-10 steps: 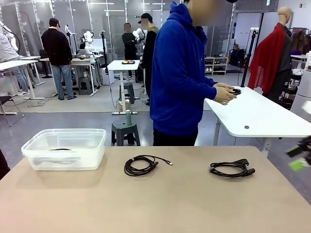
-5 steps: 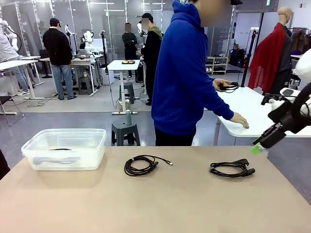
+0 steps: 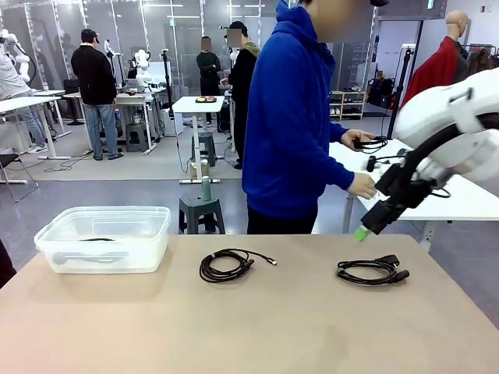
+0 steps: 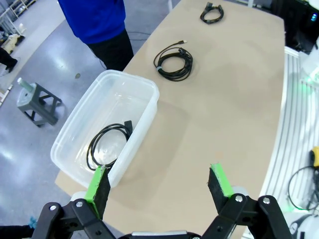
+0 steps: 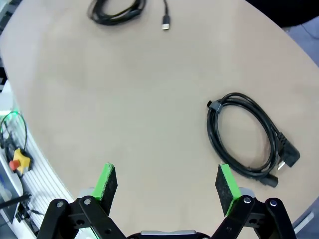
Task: Organize and store the cables.
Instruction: Place the Power Cable into the Organizing box.
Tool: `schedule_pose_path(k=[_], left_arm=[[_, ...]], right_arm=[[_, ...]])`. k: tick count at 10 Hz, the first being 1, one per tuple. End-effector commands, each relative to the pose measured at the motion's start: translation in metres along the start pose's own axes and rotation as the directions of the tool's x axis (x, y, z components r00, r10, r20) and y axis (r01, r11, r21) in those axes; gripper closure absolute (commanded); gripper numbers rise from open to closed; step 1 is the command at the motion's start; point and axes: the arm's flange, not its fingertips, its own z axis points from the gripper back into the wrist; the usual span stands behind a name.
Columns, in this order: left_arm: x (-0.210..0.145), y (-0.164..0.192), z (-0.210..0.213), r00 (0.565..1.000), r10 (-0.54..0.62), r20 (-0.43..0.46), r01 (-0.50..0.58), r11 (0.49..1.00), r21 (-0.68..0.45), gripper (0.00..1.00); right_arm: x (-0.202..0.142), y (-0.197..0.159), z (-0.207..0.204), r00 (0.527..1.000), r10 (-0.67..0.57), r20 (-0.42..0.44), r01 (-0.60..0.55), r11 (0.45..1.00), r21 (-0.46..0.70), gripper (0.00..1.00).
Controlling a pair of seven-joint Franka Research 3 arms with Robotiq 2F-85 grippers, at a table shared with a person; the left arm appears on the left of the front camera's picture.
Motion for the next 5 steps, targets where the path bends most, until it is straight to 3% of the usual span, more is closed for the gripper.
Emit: schedule_pose_path(k=[1,5], left_arm=[[0.001,0.000,0.001,1.000,-0.005,-0.006,0.005,1.000,0.000,0.00],[0.001,0.000,0.001,1.000,-0.005,-0.006,0.005,1.000,0.000,0.00]], right_arm=[[0.030,-0.011,-0.020,0.997,-0.048,-0.066,0.045,0.998,-0.043,0.00],[0.042,-0.016,-0.066,0.991,-0.091,-0.095,0.084,0.993,-0.077,0.00]])
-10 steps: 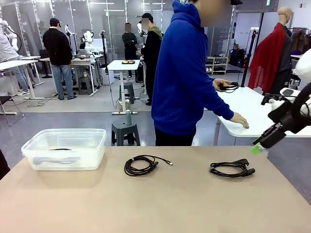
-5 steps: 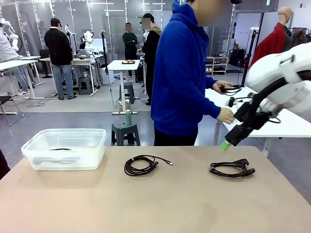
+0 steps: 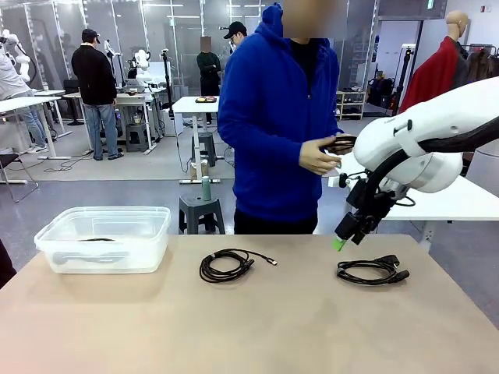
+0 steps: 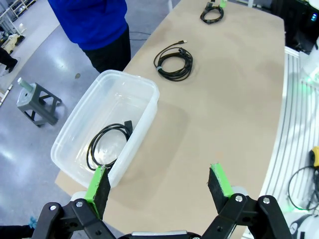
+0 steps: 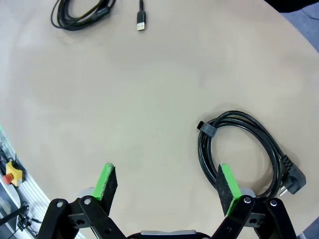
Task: Organize and store the cables.
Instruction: Place the Power Cable into the Organizing box.
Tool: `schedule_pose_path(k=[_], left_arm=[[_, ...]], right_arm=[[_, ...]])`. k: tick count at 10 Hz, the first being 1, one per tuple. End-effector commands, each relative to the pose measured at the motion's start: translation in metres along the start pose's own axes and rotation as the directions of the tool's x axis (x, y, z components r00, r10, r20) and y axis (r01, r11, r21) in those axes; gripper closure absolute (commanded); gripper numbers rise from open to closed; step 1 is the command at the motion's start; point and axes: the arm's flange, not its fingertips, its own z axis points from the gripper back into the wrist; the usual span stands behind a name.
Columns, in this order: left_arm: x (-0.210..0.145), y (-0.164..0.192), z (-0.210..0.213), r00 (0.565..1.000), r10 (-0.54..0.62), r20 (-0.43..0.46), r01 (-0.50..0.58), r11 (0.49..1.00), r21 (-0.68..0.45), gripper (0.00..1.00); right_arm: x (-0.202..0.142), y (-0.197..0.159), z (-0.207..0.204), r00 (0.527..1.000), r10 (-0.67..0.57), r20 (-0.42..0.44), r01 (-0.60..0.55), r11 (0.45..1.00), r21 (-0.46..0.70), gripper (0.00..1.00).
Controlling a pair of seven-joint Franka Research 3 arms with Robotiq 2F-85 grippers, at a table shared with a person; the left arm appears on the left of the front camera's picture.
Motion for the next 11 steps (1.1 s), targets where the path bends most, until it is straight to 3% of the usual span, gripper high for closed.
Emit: schedule_pose_path(k=[1,5,11], left_arm=[[0.001,0.000,0.001,1.000,-0.005,-0.006,0.005,1.000,0.000,0.00],[0.001,0.000,0.001,1.000,-0.005,-0.006,0.005,1.000,0.000,0.00],[0.001,0.000,0.001,1.000,-0.005,-0.006,0.005,1.000,0.000,0.00]], right_arm=[[0.007,-0.001,-0.016,0.998,-0.057,-0.024,0.055,0.997,-0.051,0.00],[0.006,-0.013,-0.054,0.991,-0.125,-0.042,0.119,0.984,-0.136,0.00],[0.007,-0.037,-0.096,0.971,-0.232,-0.058,0.219,0.960,-0.171,0.00]])
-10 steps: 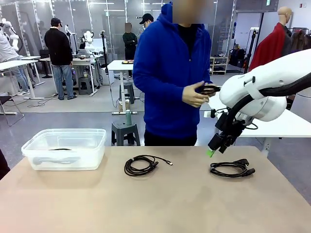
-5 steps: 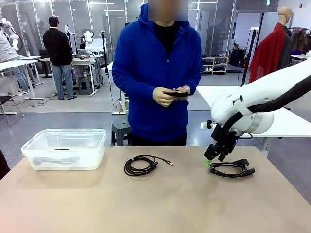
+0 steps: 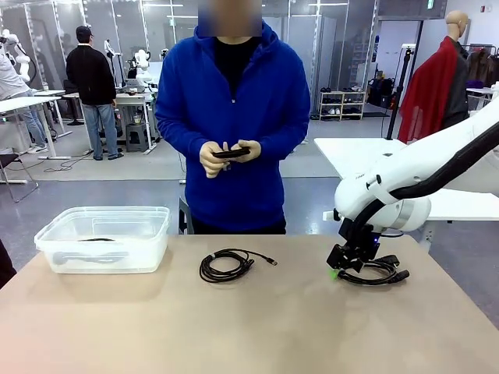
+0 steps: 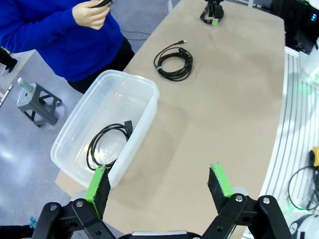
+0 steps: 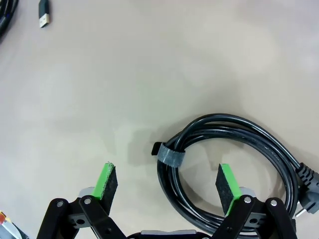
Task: Organize and store the cables.
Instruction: Place the Power Cable into the Organizing box.
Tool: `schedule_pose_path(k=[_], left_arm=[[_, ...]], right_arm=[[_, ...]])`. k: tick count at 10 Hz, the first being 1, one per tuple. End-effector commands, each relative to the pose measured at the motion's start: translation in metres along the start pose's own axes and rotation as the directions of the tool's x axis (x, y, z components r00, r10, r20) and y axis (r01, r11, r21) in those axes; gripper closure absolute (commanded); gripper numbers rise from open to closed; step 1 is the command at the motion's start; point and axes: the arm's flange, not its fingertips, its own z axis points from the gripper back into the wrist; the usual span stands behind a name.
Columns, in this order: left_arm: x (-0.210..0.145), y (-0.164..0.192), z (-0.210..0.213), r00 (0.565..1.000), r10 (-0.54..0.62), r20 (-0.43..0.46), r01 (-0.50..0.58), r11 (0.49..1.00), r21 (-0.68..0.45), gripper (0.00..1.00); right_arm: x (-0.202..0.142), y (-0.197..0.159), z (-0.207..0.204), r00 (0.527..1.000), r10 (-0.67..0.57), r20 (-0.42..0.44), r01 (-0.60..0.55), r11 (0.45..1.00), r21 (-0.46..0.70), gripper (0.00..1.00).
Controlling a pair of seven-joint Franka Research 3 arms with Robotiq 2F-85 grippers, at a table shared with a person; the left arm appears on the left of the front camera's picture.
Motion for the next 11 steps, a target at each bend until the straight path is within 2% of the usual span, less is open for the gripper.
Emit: schedule_pose_path(k=[1,11], left_arm=[[0.001,0.000,0.001,1.000,-0.005,-0.005,0.005,1.000,0.000,0.00],[0.001,0.000,0.001,1.000,-0.005,-0.005,0.005,1.000,0.000,0.00]], right_arm=[[0.013,0.000,-0.003,0.999,-0.040,0.010,0.040,0.999,-0.032,0.00],[0.015,0.017,-0.003,0.999,-0.033,0.002,0.033,0.993,-0.109,1.00]])
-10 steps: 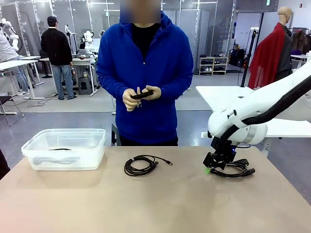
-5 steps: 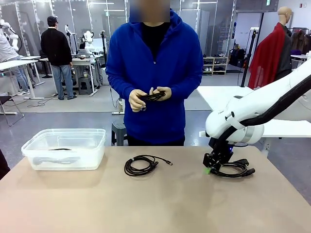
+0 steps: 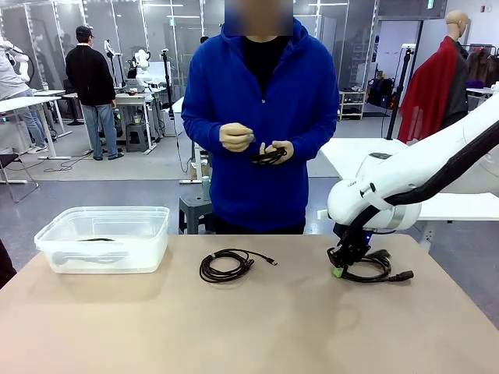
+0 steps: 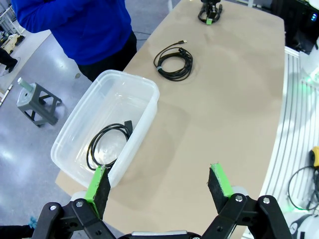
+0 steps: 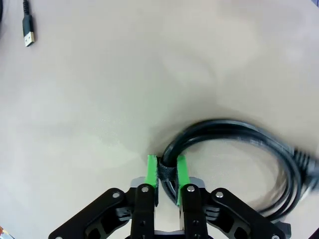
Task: Organize and store the cables.
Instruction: Place the Power Cable into the Organizing box.
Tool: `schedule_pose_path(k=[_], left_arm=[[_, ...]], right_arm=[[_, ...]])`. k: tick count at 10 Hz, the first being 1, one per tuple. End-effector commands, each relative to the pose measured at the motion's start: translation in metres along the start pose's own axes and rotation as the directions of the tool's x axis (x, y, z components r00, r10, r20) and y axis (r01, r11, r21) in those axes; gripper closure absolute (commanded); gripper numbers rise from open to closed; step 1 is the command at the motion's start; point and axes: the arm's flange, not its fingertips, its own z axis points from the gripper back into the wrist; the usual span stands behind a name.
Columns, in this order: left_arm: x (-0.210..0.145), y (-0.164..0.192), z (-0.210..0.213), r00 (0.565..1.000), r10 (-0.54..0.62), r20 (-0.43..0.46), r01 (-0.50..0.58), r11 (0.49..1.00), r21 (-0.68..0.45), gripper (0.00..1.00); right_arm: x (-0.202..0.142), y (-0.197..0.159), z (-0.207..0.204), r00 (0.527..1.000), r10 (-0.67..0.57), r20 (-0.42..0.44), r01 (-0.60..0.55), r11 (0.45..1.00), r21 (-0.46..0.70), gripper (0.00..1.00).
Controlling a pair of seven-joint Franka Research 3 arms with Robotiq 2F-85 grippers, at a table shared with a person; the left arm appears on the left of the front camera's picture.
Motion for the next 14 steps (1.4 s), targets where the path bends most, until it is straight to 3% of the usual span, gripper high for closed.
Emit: schedule_pose_path(k=[1,10,11,12,14], left_arm=[[0.001,0.000,0.001,1.000,-0.005,-0.005,0.005,1.000,0.000,0.00],[0.001,0.000,0.001,1.000,-0.005,-0.005,0.005,1.000,0.000,0.00],[0.001,0.000,0.001,1.000,-0.005,-0.005,0.005,1.000,0.000,0.00],[0.001,0.000,0.001,1.000,-0.005,-0.005,0.005,1.000,0.000,0.00],[0.001,0.000,0.001,1.000,-0.005,-0.005,0.005,1.000,0.000,0.00]], right_arm=[[0.000,0.008,0.001,1.000,-0.021,0.003,0.021,0.999,-0.035,1.00],[0.002,0.005,0.007,1.000,0.007,0.007,-0.007,1.000,-0.013,0.97],[0.001,0.005,0.006,1.000,0.005,0.005,-0.005,1.000,-0.011,0.85],[-0.010,0.008,0.022,1.000,0.005,0.015,-0.005,0.999,-0.033,0.85],[-0.016,0.025,0.063,0.999,-0.016,-0.047,0.013,0.997,-0.074,0.85]])
